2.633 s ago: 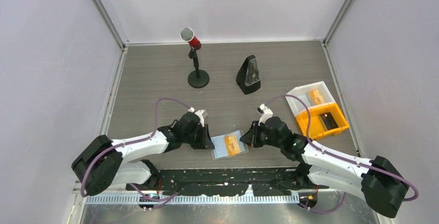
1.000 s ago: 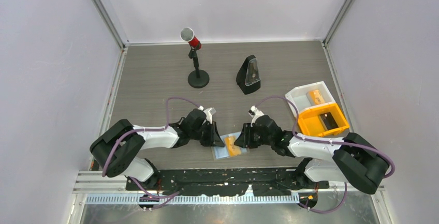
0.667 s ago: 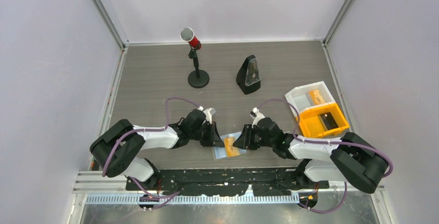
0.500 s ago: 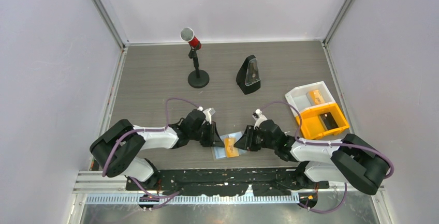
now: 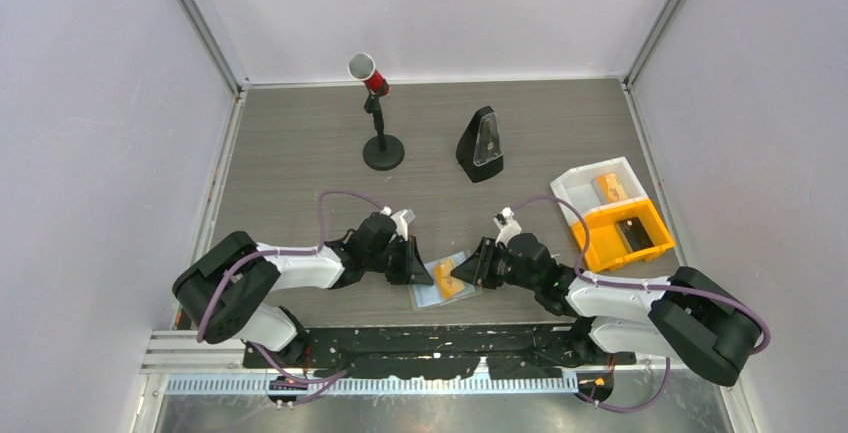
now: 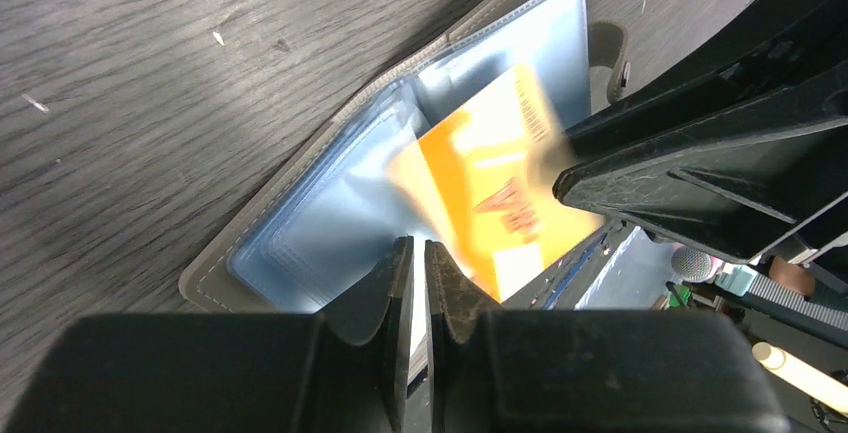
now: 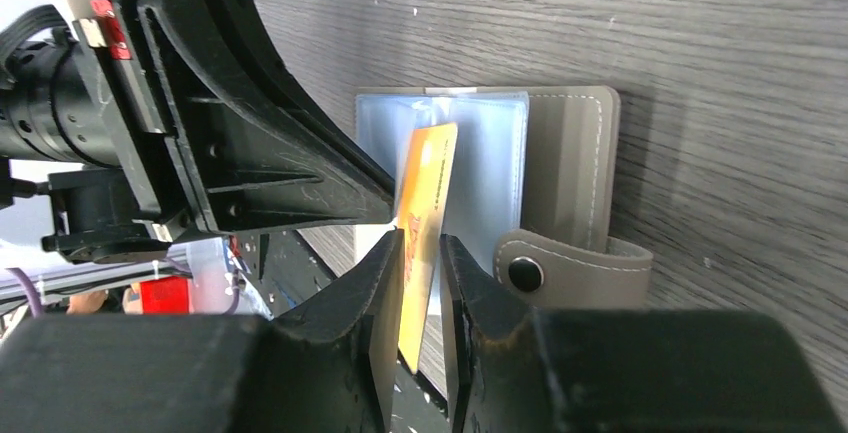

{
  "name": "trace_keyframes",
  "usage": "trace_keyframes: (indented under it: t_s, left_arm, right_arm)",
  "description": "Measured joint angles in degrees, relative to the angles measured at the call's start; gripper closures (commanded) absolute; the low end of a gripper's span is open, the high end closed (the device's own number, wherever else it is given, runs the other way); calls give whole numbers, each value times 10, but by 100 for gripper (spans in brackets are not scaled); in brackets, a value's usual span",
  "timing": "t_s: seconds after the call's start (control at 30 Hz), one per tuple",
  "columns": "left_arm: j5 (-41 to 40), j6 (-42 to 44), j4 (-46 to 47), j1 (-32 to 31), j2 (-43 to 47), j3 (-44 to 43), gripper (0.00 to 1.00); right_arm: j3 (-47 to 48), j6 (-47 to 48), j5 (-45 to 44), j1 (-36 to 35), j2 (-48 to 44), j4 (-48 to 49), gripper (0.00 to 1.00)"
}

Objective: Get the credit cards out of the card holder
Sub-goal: Pick up the credit card from the card holder.

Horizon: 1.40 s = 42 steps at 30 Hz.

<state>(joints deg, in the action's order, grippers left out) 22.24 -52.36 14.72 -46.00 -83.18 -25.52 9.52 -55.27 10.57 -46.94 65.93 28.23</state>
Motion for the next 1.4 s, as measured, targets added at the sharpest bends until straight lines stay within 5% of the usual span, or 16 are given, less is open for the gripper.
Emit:
trace_keyframes:
  t_s: [0.27,0.43,0.83,1.1,1.4]
  left_arm:
    - [2,0,1,0,0,1,88]
    - [1,1,-16,0,13,1,84]
    - [-17,52,-216,0,176,-73,52]
    - [-28,115,-331,0,282,-148,41]
    - [2,154,-383,0,311,-150,39]
  right_arm:
    - [0,-9,0,0,7,13,93]
    - [3,-6,-8,0,-10,-25,95]
    - [137,155,-48,33,-199,-324,95]
    - [204,264,50,36,-217,-421,95]
    - [207,275,183,36,-215,-400,95]
